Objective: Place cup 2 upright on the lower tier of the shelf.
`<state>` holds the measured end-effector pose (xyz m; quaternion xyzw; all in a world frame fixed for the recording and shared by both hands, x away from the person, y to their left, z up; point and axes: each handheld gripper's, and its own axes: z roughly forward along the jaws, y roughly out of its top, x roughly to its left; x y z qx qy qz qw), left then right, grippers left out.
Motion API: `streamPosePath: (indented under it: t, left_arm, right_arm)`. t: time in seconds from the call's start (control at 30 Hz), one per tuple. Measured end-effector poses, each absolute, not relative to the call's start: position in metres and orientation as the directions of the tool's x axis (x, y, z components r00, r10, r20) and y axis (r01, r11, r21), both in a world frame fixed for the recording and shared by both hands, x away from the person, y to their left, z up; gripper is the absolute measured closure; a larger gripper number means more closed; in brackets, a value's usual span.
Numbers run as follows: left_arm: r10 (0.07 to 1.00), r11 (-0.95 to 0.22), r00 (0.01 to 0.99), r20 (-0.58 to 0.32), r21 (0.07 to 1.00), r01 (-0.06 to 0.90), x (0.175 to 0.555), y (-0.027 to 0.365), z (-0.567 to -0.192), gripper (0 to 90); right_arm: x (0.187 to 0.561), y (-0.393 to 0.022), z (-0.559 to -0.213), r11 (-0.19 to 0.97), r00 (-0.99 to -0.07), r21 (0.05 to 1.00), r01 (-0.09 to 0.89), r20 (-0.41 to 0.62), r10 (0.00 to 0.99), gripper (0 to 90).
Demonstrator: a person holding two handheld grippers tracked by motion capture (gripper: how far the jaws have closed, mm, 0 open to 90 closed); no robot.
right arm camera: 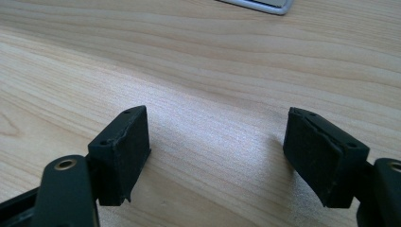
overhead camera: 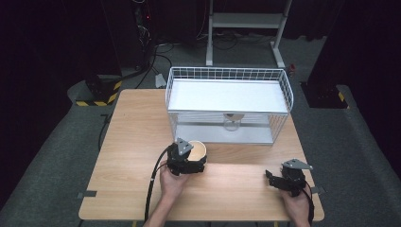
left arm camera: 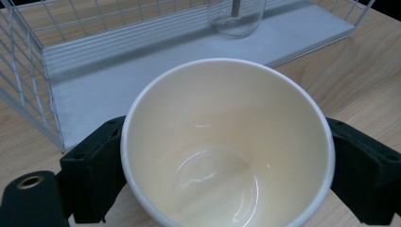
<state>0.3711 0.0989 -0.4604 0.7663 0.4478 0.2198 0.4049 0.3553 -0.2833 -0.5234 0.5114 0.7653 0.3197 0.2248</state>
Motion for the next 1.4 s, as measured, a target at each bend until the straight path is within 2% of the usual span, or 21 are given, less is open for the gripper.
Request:
streamPosePath:
  t: [0.83, 1.4]
  left_arm:
    - [0.867, -0.26, 0.497, -0.041, 0.814, 0.52, 0.402, 0.087, -0.448, 10.5]
    - [0.89, -0.233, 0.454, -0.031, 0.826, 0.513, 0.425, 0.083, -0.442, 10.7]
  right_arm:
    - [0.355, -0.283, -0.523, 0.274, -0.379, 0.719, 0.639, -0.017, 0.925, 23.0]
    - [0.355, -0.283, -0.523, 0.275, -0.379, 0.718, 0.639, -0.017, 0.925, 22.9]
